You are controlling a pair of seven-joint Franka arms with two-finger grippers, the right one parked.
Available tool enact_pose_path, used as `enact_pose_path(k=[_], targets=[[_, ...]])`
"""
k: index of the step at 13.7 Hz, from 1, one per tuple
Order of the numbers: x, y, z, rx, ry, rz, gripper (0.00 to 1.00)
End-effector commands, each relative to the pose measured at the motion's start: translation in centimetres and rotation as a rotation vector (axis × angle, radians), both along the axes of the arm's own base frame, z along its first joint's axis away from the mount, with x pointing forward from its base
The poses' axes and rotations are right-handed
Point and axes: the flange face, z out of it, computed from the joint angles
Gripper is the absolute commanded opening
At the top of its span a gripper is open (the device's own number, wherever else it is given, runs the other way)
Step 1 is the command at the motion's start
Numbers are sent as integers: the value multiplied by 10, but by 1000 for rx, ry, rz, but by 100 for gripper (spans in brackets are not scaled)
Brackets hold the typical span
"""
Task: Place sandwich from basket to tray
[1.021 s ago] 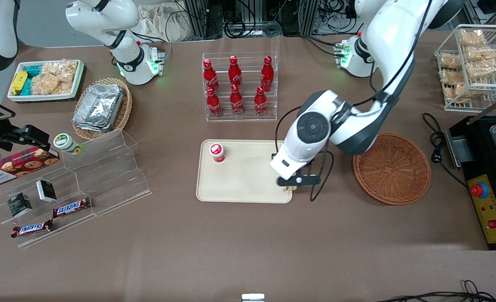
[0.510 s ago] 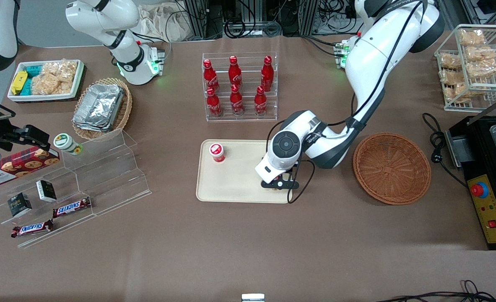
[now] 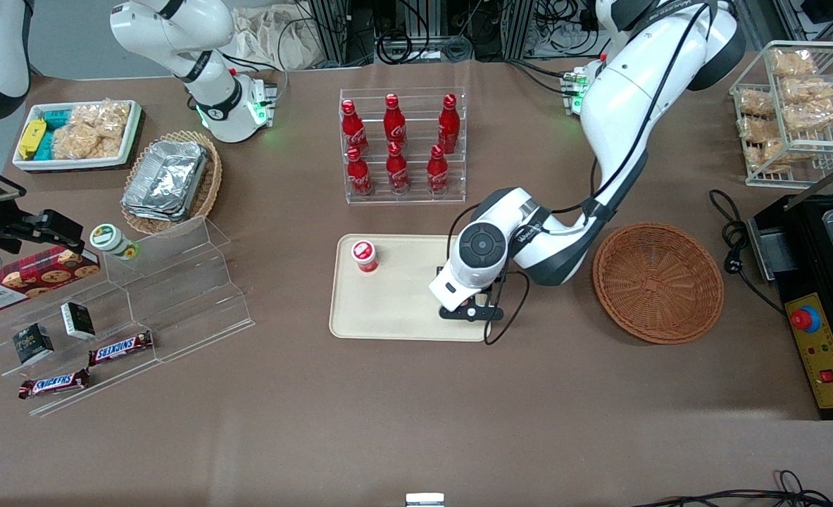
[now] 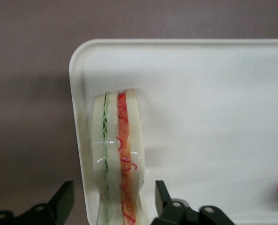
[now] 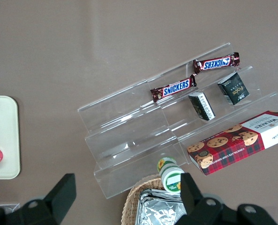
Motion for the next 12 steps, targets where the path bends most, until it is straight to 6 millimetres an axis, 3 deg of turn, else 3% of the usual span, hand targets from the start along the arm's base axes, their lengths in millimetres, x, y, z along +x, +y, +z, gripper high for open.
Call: enact_pose_path(k=[1,3,6,8,10,12], targets=[[13,20,46,51,-41,57,100],[32,66,92,69,-62,115,100],[36,118,156,65,-47,197,100],[35,164,186,73,-65,192,100],[19,186,211,76,-91,114,100],[12,231,228,78,-91,83,100]])
